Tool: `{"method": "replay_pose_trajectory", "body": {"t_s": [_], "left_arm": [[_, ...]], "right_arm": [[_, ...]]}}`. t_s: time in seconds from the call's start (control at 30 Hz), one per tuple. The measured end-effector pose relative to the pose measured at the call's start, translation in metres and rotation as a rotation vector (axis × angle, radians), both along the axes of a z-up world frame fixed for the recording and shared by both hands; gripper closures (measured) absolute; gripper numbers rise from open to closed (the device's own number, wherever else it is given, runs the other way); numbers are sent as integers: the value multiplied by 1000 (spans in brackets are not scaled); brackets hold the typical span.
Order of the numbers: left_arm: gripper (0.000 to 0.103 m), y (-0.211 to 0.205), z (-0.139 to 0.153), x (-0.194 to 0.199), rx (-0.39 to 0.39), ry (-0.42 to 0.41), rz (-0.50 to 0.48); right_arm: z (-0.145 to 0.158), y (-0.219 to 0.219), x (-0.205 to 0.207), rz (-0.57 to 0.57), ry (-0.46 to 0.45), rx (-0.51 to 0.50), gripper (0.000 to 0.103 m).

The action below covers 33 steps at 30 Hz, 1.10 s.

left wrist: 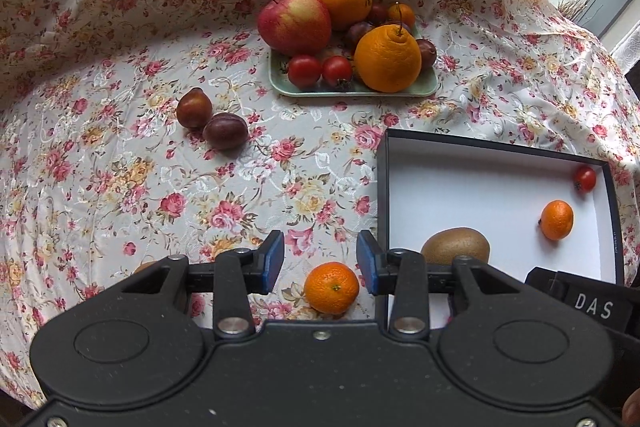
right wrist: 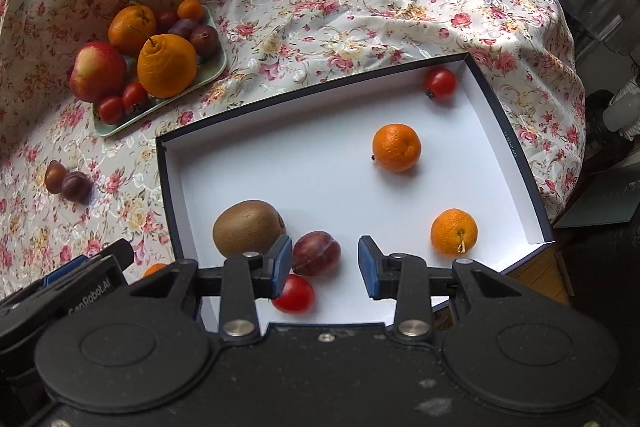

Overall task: Organize fruits
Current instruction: 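Move the left tool to a brown kiwi while the right tool approaches a tangerine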

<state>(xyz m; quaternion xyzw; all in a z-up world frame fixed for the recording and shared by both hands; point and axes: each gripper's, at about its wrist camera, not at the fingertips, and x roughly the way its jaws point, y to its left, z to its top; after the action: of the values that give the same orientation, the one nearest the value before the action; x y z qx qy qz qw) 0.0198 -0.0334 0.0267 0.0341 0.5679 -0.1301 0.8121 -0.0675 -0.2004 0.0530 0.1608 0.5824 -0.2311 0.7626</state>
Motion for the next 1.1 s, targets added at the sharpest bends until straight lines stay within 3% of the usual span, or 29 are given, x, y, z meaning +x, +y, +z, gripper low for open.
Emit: {"method": "replay_pose_trajectory", "body": {"t_s": [0.2,0.57,1.1], "left_arm": [[54,28,-3,5,32,6,30],[54,87,-5,19,70,16,129],[53,160,-2,37,43,46,269]], "right_arm": [[1,29,11,51,-9,103,66],[-18,84,33,134,68,281,64],[-34,140,54,188,107,265,64]]}}
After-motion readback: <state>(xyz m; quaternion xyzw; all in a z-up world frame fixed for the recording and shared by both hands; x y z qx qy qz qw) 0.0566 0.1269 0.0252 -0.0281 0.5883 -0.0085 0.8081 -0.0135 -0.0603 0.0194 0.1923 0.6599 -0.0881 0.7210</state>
